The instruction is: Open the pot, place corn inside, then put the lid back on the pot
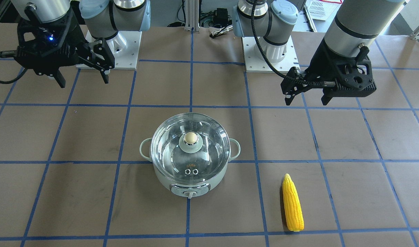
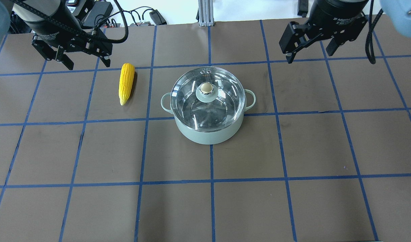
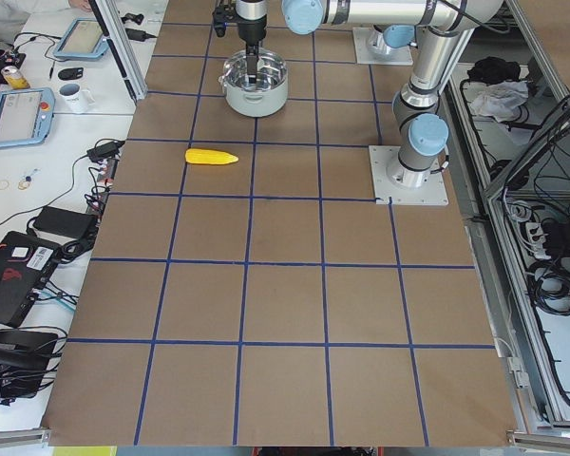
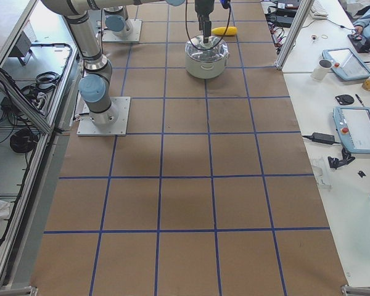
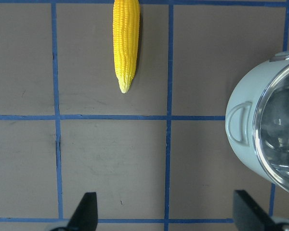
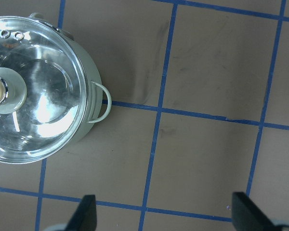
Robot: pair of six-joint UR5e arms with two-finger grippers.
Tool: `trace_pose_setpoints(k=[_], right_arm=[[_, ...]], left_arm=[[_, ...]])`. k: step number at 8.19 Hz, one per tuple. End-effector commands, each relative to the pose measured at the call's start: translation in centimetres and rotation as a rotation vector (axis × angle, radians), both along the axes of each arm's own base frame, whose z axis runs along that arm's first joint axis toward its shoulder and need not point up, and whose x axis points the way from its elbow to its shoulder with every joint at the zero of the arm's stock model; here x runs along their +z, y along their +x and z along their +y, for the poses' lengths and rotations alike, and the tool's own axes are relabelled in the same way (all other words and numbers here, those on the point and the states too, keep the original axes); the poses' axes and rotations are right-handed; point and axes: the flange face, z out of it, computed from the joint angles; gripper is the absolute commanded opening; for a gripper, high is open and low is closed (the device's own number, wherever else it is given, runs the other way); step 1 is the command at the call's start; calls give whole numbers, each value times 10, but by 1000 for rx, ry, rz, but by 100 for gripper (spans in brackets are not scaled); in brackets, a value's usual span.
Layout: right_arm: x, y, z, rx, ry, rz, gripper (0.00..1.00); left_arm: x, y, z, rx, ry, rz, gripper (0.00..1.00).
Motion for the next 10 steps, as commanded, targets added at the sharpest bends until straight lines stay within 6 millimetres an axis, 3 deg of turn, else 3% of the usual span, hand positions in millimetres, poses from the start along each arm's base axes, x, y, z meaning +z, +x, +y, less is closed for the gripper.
trace_pose_setpoints(k=[1,4,5,6,7,8,9,10], right_arm=[[-3,1,7,1,2,3,100],[-4,2,7,-12,-1,-1,100],[-1,4,-3,-79,-63,-10,100],[-14,19,-29,-111,-84,-25,100],[-27,69,-36,-119,-75,-17,100],[-50,126,-34,-141,-75,42,100],[-76,171,-43,-169,-119,21,100],[-99,197,-50,-216,-134,-8,100]], left_arm=[[1,1,0,-3,0,-15,100],[-2,2,-4,-1,-5,-11,100],[-3,3,-5,-1,-1,-3,100],[-5,6,-6,-7,1,-11,100],[-18,8,-16,-7,17,-14,100],[-29,9,-36,0,-31,-7,100],[-48,15,-54,-6,-37,-12,100],[-70,16,-66,-13,-5,-9,100]])
